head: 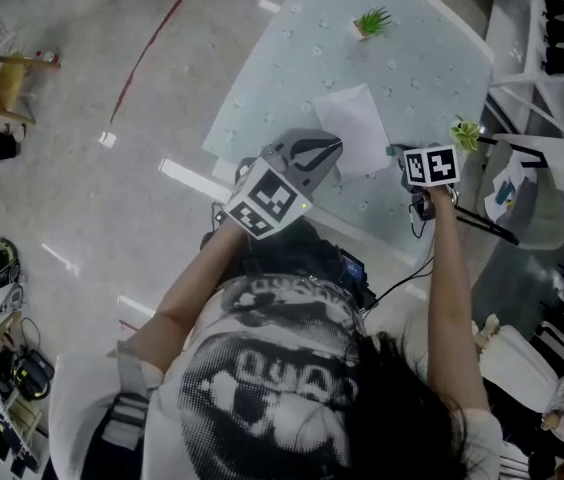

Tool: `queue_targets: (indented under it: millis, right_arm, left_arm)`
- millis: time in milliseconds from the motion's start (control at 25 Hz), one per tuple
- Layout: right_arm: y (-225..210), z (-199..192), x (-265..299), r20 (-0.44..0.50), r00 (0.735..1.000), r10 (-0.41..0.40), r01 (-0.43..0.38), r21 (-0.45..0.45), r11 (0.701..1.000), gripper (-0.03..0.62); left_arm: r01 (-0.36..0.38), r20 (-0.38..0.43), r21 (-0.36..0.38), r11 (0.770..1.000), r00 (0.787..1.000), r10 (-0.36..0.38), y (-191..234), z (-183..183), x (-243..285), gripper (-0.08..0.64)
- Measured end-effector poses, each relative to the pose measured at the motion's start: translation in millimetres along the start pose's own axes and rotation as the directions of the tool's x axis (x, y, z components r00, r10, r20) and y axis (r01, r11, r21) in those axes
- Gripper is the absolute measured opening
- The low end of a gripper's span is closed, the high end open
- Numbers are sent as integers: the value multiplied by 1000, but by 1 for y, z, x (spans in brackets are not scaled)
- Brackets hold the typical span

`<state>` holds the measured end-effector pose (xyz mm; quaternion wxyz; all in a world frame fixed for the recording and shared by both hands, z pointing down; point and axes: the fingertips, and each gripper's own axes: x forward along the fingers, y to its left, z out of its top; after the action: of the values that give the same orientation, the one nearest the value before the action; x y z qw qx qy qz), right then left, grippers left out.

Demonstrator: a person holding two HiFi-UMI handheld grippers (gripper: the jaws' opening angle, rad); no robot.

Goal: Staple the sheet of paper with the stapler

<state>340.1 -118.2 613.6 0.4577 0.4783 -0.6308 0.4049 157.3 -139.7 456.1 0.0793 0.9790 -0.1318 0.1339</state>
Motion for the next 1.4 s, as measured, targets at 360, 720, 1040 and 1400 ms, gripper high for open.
queue_targets:
  millis: [360,720,1040,1400]
  right_arm:
    - [10,-10,-24,218,967,-132,89,199,976,-3]
    - [44,-14,-71,425,877,-222,48,384,922,-4]
    - [81,-22,-97,543,803,-245,-21,437,899,-5]
    - [133,-53,-139,680,702,-211,-120,405,906,-6]
  left_arm:
    - [80,-20,31,996,997,-80,-1,-5,-13,5]
    - [206,-59,67,976,978,-202,-21,-17,-18,5]
    - [204,-73,76,976,977,-199,-37,-25,-28,5]
    - [113,-69,76,991,992,-107,-81,-27,-57,5]
